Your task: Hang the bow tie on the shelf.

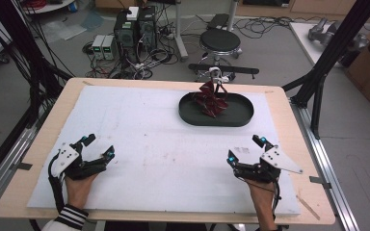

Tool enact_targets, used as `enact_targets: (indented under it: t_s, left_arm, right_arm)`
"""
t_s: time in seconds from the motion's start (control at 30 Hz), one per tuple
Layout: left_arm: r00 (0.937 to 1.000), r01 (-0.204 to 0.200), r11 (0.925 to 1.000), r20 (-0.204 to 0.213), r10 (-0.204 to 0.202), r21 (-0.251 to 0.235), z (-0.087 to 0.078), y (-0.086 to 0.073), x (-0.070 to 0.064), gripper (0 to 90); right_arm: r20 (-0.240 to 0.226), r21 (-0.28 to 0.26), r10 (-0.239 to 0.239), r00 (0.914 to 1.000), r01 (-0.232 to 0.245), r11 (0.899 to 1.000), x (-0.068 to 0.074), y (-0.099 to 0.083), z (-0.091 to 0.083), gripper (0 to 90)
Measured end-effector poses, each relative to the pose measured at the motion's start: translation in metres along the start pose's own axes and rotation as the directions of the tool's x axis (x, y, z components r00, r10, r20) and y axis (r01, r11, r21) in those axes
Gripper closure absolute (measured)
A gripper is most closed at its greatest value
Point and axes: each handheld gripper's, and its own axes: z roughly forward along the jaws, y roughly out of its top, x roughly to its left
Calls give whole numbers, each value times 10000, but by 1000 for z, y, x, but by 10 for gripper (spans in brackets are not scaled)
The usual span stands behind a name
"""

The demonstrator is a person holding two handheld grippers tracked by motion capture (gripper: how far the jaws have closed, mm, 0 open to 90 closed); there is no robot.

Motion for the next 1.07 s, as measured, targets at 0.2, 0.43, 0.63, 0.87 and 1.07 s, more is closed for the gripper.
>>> enact_targets:
  t_s: [0.2,0.43,0.63,0.87,1.07]
  left_arm:
    - [10000,35,10000,-8,-35,16,-1,0,0,149]
    - [9999,-64,10000,-115,64,-7,-3,0,-2,149]
    - [9999,-70,10000,-107,69,-18,-4,0,-2,149]
    - [9999,-76,10000,-87,76,-33,-4,0,-2,149]
    - [9999,-93,9999,-85,94,41,-3,0,-2,149]
  right_arm:
    - [-66,631,470,9989,-465,9969,2,-6,12,4]
    - [324,582,680,9972,-698,9959,2,-28,13,52]
    - [20,363,598,9982,-599,9975,-2,-40,9,39]
    - [-167,544,670,9976,-660,9963,-4,-43,11,32]
    - [-165,563,687,9975,-677,9961,-4,-43,11,32]
